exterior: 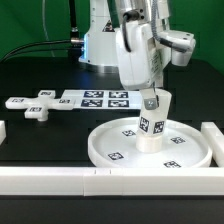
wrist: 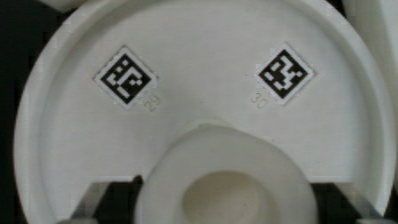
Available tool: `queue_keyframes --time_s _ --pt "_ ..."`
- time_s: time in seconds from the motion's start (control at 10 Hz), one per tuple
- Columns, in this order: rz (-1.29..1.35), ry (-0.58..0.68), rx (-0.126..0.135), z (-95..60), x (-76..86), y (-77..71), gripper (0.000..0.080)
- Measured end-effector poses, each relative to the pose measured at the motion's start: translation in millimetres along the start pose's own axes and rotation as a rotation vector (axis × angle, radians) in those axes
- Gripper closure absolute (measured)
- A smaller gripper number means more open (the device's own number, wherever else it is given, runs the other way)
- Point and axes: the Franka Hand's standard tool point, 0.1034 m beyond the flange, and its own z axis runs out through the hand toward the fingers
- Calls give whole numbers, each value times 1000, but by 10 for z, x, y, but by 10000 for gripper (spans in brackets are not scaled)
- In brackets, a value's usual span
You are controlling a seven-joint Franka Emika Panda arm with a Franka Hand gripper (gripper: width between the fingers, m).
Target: Assemble round table
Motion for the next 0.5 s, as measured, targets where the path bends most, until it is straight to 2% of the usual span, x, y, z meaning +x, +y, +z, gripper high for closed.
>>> queue_keyframes --time_s 0.1,0.3,0.4,0.5 --pt "9 -3 0 3 -2 3 390" --pt "-54 -3 -2 11 -2 9 200" --pt "-116 -3 -14 8 3 10 165" --pt "-177 -8 -26 0 -15 7 165"
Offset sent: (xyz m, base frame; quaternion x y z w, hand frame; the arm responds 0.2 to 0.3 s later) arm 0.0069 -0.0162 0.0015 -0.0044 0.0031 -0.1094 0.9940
